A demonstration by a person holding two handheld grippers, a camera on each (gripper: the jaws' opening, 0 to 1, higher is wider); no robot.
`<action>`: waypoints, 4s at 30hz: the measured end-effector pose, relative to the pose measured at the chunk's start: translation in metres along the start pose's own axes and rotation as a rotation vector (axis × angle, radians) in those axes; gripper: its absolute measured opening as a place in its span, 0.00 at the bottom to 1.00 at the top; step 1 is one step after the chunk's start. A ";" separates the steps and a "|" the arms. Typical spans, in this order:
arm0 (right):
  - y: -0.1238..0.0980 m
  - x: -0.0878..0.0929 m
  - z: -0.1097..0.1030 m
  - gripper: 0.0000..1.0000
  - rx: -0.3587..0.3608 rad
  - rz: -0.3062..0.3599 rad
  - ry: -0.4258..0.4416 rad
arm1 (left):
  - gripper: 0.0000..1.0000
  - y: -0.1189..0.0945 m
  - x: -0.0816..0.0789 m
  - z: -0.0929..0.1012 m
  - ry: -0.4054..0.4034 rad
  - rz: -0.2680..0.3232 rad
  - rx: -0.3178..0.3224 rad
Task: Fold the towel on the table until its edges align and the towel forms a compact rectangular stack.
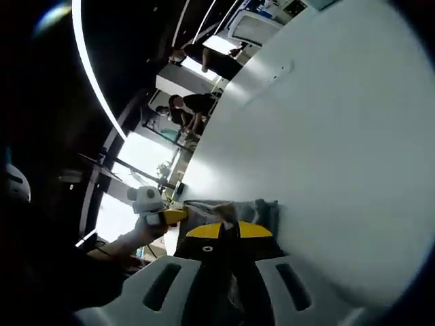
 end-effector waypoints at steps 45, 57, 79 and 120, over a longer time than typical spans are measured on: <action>0.010 0.010 0.022 0.04 0.109 0.043 0.016 | 0.06 0.013 0.013 -0.016 0.067 -0.016 -0.106; 0.011 0.011 0.024 0.05 0.121 0.049 -0.050 | 0.07 0.016 0.012 -0.018 0.164 -0.007 -0.137; 0.009 -0.003 0.022 0.43 0.412 -0.046 -0.884 | 0.43 0.009 -0.002 -0.013 0.872 -0.011 -0.430; -0.019 0.096 -0.039 0.39 0.222 -0.201 -0.921 | 0.29 -0.005 0.083 0.055 0.904 -0.146 -0.189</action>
Point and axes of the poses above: the point that each gripper's makers call its tool centre point, and the gripper's own axes: y roughly forward along the fingers, z roughly to its right, x roughly out of its underside, the point moved 5 cm from there along -y, roughly backward along the fingers, and after that the axes turned 3 degrees about z, right-handed, at the moved point
